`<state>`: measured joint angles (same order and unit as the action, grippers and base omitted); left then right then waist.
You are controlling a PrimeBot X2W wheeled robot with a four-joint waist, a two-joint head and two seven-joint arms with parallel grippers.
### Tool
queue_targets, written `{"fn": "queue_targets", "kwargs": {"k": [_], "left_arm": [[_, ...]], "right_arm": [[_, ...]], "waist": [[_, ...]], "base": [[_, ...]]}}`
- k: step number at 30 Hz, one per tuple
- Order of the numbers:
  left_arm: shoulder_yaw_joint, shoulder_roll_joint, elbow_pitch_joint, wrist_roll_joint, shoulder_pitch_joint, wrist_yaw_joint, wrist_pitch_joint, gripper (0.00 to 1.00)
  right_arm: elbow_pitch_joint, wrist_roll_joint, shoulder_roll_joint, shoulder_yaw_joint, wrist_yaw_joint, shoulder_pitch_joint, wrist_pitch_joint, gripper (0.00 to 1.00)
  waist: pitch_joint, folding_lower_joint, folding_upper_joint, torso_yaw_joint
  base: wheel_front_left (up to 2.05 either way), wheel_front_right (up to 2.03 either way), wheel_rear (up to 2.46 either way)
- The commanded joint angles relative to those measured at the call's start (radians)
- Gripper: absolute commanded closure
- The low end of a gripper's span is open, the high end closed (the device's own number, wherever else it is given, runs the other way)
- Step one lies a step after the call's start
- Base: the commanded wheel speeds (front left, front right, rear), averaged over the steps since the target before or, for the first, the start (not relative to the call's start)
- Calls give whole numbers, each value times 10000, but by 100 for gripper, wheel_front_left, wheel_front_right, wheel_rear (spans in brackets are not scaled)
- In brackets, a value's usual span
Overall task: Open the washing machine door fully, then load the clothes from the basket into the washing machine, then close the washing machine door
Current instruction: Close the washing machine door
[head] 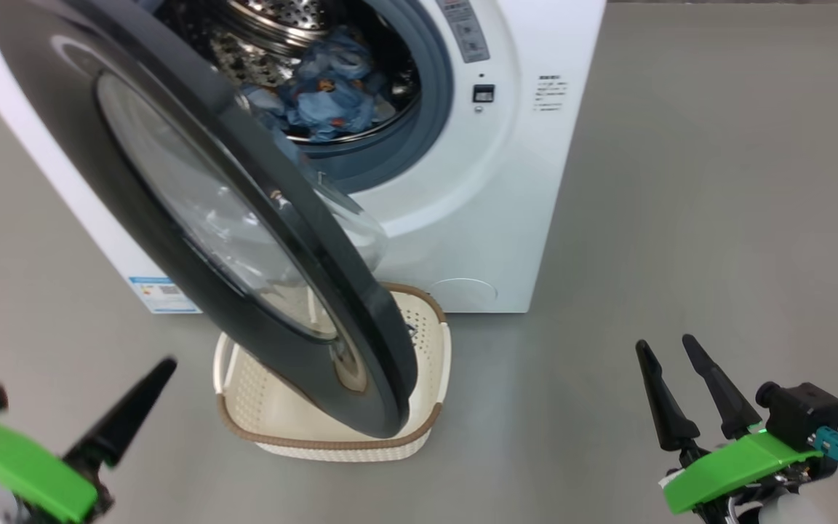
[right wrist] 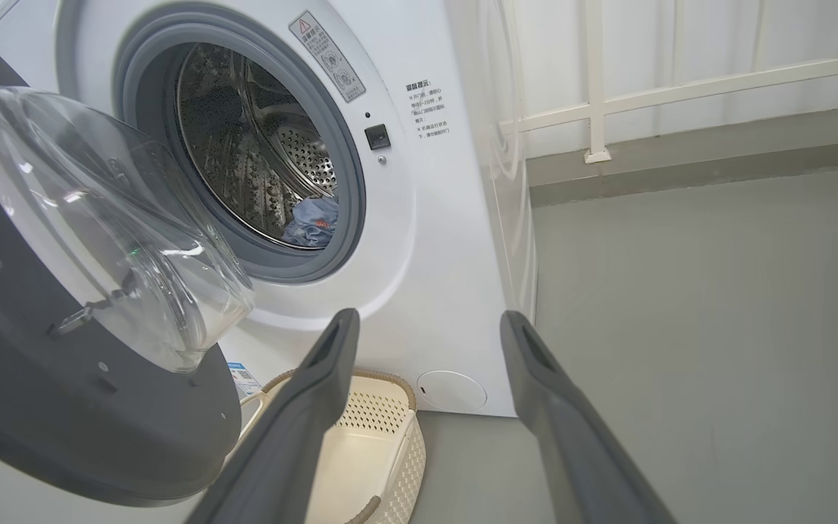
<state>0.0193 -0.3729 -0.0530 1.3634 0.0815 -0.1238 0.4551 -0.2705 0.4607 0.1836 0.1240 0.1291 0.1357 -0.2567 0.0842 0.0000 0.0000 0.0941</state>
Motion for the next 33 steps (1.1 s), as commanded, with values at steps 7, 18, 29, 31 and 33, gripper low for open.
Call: {"fn": "queue_targets", "kwargs": {"k": [7,18,29,31,33], "left_arm": [[721,-941,508,-221,-541,-69,-2701,0],[2770,-1924,1870,-1377,-745,-69,-6780,0],[1598,-823,2515,-5122,-294,-69,-7166,0],[1265,-506,2396,-5906,-340,-69,-7166,0],[977,-251,2246,-6687,-394,-69,-7167,0]], "right_arm": [[260,-94,313,82,16,-243,-51,0],[283,-57,455,-112,16,-300,-51,0],[248,-66,374,-166,16,-265,-51,0],[238,-66,359,-155,16,-243,-51,0],[236,-66,343,-151,16,-237,-51,0]], "waist": [[60,0,0,-588],[113,0,0,-1297],[146,0,0,-1487],[152,0,0,-1511],[153,0,0,-1527]], "base": [[0,0,0],[0,0,0],[0,0,0],[0,0,0],[0,0,0]]}}
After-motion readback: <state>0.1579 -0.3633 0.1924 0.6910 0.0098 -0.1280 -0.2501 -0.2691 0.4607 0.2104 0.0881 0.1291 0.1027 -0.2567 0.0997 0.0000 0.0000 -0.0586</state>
